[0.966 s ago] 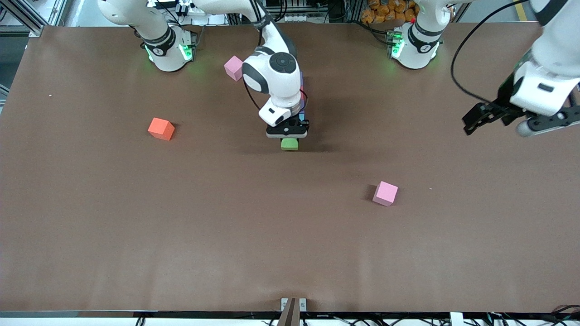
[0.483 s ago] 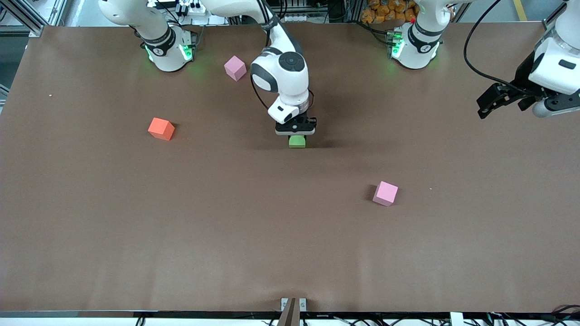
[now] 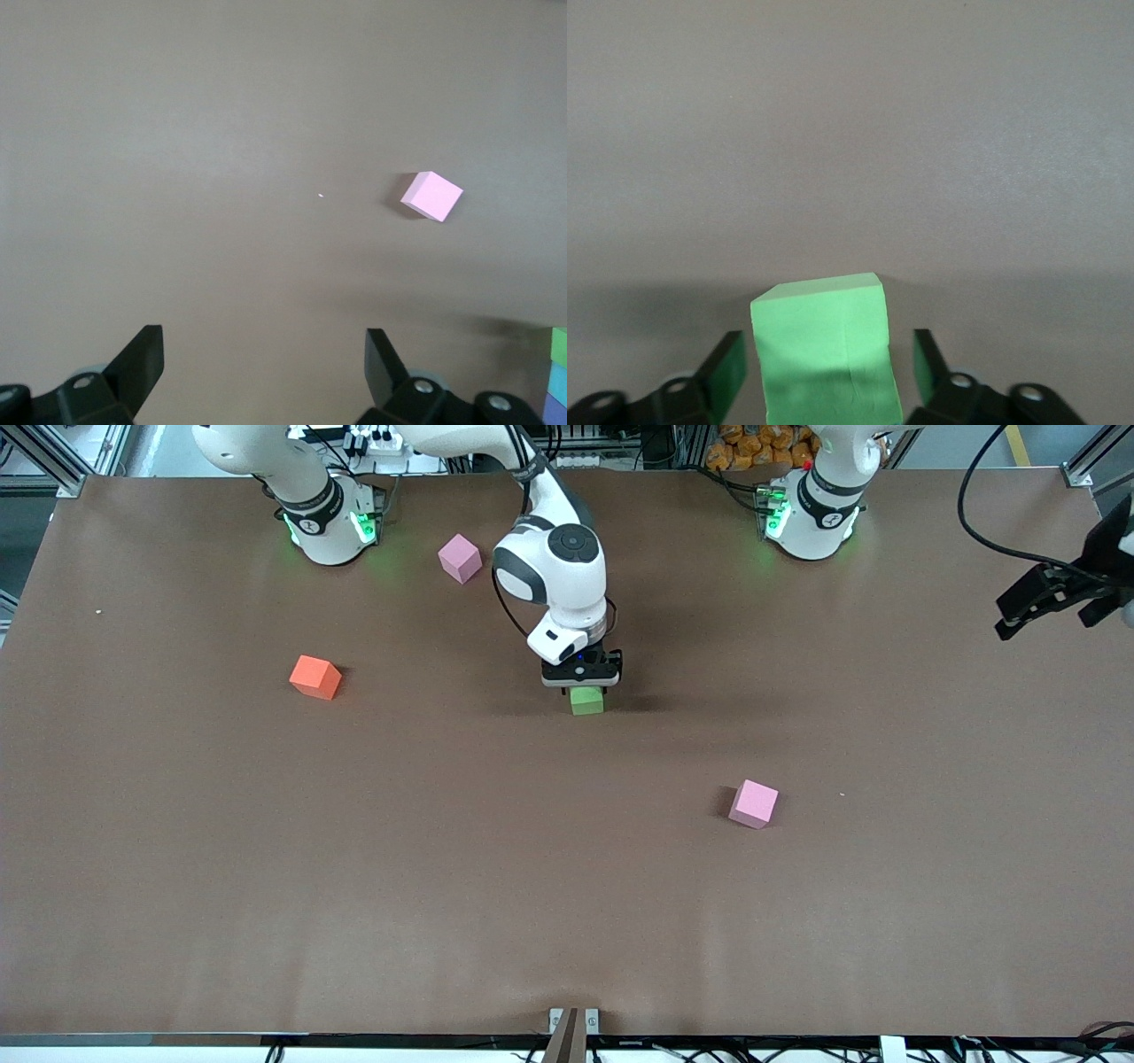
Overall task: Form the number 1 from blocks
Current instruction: 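Lower the green cube after the cyan cube and open the right gripper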
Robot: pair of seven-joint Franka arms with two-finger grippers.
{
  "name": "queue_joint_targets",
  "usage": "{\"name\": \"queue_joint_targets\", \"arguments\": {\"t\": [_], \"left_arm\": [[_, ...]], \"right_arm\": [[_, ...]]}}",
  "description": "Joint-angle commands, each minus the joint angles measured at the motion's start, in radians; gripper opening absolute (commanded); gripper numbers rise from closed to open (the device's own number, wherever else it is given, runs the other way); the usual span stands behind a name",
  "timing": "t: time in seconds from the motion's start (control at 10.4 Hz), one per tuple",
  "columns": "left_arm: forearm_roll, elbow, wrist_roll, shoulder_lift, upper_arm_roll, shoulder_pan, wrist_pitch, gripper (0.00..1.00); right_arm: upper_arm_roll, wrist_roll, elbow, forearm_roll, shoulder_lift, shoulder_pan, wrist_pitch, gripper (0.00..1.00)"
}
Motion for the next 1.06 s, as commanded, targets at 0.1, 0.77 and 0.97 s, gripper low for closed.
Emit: {"name": "queue_joint_targets", "arguments": {"t": [0.1, 0.77, 0.97], "left_arm": [[-0.013, -0.005, 0.023, -0.009, -0.006, 0.01, -0.016, 1.0], [-0.019, -0.001, 0.032, 0.032, -0.007, -0.059, -0.044, 1.0], [-0.018, 0.004, 0.026, 0.047, -0.006, -0.102, -0.044, 1.0]], "right_arm": [[-0.001, 0.008, -0.033, 0.01, -0.052, -0.031, -0.002, 1.0], [0.071, -0.21, -0.128, -0.037, -0.441, -0.538, -0.216, 1.0], [0.175, -0.41, -0.044, -0.066, -0.51, -0.757, -0.443, 1.0]]}}
